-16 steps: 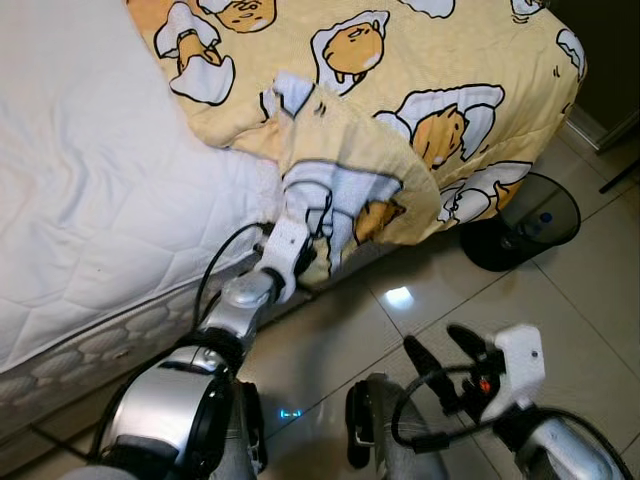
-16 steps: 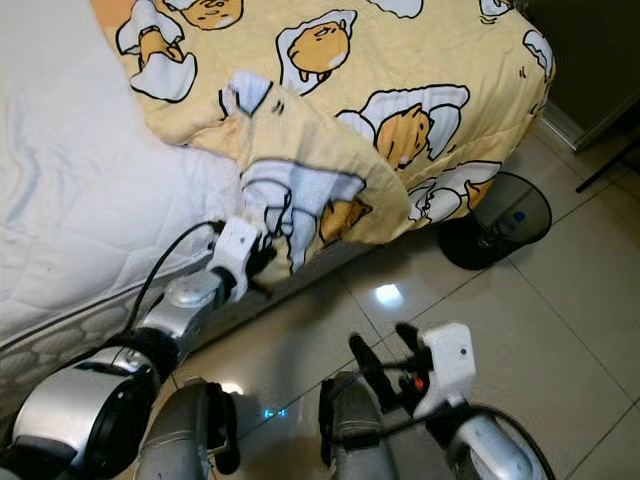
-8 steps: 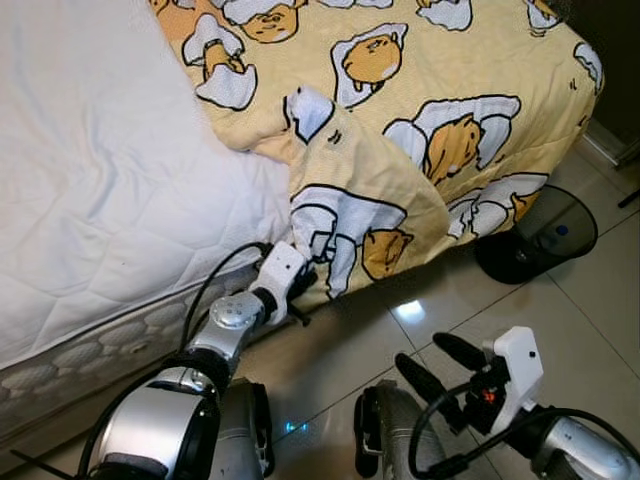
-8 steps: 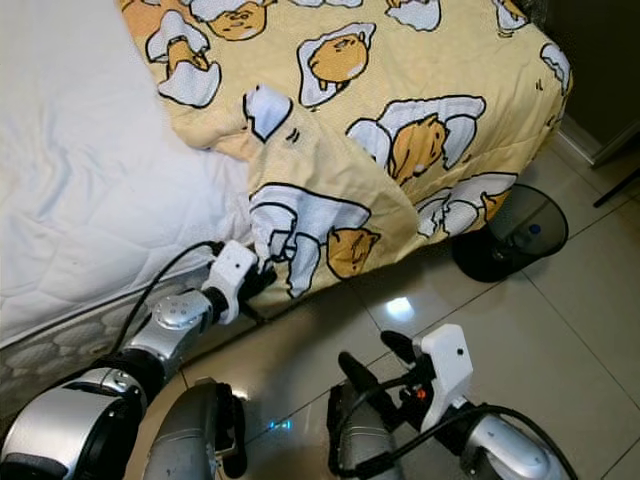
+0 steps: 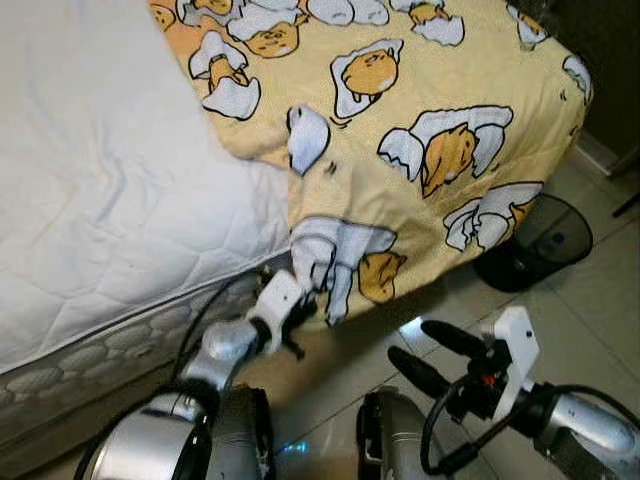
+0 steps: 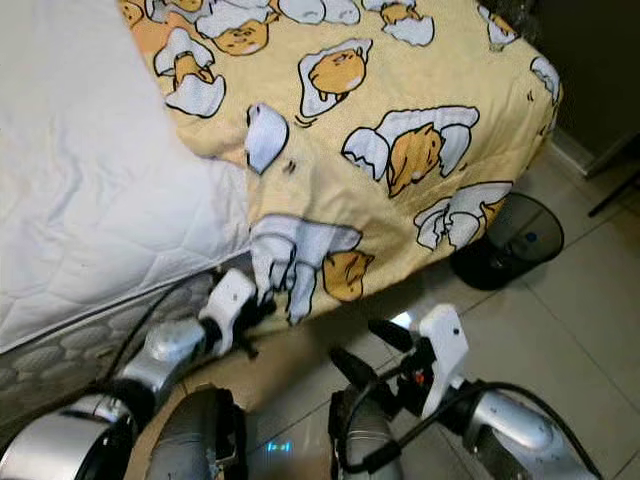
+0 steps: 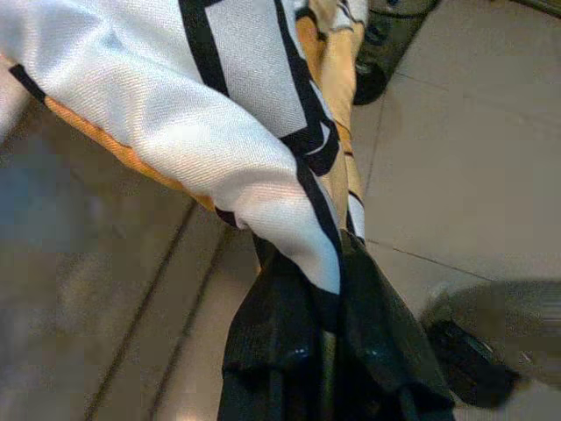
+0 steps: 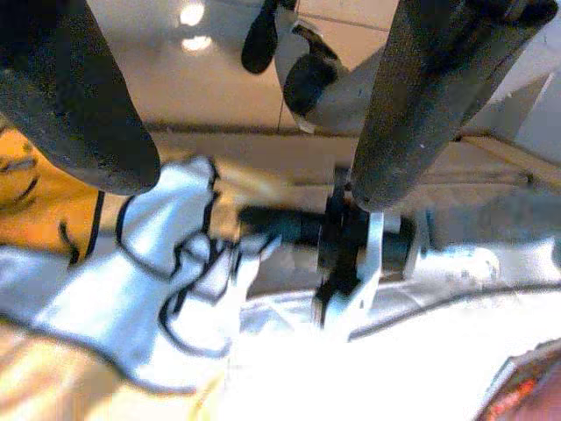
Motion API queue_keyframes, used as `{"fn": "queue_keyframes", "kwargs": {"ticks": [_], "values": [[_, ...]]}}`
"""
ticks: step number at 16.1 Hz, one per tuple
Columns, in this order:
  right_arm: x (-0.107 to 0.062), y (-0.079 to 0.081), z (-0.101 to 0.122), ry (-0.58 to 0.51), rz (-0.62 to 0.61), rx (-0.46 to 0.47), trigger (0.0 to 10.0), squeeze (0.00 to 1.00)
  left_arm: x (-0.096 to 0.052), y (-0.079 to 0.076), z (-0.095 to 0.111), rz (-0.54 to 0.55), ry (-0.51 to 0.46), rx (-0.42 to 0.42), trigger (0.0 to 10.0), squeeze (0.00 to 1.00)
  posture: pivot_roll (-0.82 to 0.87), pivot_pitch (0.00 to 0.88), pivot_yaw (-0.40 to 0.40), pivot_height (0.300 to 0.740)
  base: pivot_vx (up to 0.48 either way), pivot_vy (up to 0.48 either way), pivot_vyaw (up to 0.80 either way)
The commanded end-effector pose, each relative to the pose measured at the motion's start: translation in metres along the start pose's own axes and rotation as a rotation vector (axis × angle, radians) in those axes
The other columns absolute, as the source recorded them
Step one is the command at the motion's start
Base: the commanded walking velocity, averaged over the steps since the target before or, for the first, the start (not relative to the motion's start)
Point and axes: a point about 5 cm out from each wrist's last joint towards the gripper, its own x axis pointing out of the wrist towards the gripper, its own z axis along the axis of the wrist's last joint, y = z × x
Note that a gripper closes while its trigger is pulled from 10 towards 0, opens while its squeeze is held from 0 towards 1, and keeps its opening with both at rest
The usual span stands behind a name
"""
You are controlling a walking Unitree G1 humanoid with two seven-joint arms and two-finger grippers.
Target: Clean up the room
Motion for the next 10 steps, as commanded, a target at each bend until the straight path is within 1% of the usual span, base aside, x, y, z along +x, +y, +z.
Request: {"fn": "queue_keyframes", "kwargs": {"ticks": [1, 4, 5, 7, 8, 9, 10], "values": [[-0.004, -0.003, 0.002, 0.005, -0.002, 0.005, 10.0, 0.00, -0.001, -0.007, -0.007, -0.037, 0.012, 0.002, 0.0, 0.00, -0.21, 0.158, -0.028, 0.669, 0.000, 0.000, 0.00], [-0.001, -0.003, 0.003, 0.019, 0.042, 0.017, 10.0, 0.00, -0.005, -0.020, -0.021, -0.070, 0.029, -0.017, 0.0, 0.00, -0.19, 0.150, -0.037, 0.669, 0.000, 0.000, 0.00], [0.000, -0.002, 0.002, 0.037, 0.070, 0.022, 10.0, 0.00, -0.009, -0.027, -0.032, -0.083, 0.043, -0.034, 0.0, 0.00, -0.18, 0.147, -0.043, 0.669, 0.000, 0.000, 0.00], [-0.001, -0.002, 0.004, 0.039, 0.085, 0.030, 10.0, 0.00, -0.014, -0.036, -0.044, -0.101, 0.055, -0.060, 0.0, 0.00, -0.18, 0.145, -0.048, 0.669, 0.000, 0.000, 0.00], [-0.001, -0.002, 0.004, 0.041, 0.088, 0.031, 10.0, 0.00, -0.016, -0.039, -0.047, -0.110, 0.056, -0.067, 0.0, 0.00, -0.18, 0.145, -0.050, 0.669, 0.000, 0.000, 0.00], [-0.002, -0.002, 0.003, 0.047, 0.096, 0.035, 10.0, 0.00, -0.018, -0.046, -0.052, -0.135, 0.055, -0.075, 0.0, 0.00, -0.17, 0.145, -0.051, 0.669, 0.000, 0.000, 0.00], [-0.002, -0.002, 0.002, 0.053, 0.100, 0.039, 10.0, 0.00, -0.021, -0.057, -0.058, -0.177, 0.045, -0.092, 0.0, 0.00, -0.17, 0.145, -0.052, 0.669, 0.000, 0.000, 0.00]]}}
